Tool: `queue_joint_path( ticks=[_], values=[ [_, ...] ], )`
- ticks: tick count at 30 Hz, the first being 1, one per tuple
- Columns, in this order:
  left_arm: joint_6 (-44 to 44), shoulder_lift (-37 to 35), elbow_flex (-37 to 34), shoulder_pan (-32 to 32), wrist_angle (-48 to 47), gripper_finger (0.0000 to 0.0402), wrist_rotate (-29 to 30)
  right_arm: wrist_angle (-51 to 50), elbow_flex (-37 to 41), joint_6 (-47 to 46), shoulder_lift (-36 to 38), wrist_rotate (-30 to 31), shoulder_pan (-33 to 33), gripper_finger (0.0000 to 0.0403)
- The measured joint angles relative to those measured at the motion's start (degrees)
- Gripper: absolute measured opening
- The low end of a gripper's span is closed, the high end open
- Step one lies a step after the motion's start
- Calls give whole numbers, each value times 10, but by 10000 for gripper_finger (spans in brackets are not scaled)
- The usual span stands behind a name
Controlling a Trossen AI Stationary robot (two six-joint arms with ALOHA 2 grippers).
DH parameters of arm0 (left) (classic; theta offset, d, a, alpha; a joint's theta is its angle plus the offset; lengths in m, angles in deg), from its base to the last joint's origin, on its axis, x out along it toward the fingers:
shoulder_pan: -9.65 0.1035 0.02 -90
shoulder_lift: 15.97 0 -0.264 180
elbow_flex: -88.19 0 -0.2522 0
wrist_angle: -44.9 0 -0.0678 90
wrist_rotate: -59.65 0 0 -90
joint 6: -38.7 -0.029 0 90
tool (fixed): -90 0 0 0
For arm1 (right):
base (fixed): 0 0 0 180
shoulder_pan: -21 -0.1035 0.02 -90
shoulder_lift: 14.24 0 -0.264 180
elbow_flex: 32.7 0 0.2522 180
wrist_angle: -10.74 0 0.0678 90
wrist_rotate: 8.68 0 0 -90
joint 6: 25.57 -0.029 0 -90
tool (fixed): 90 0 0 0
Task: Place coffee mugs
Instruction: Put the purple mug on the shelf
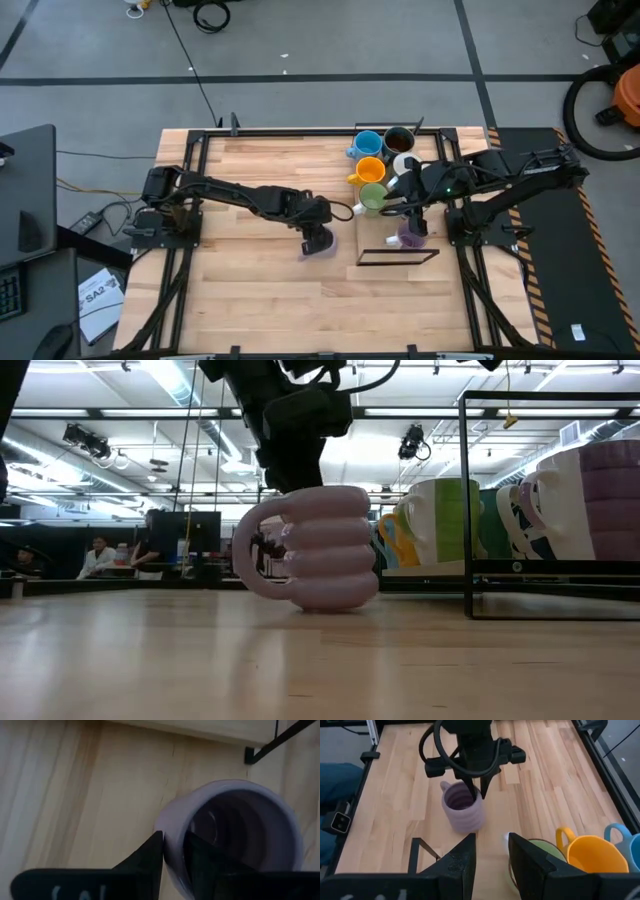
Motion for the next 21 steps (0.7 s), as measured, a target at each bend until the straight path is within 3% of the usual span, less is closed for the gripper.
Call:
queue_joint_path(
  ticks=[12,21],
  values=[
    [-7,0,0,0,37,138,1,19,0,0,-30,0,0,120],
    [-9,-64,0,1,31,144,1,119,0,0,-57,-2,0,120]
  ],
)
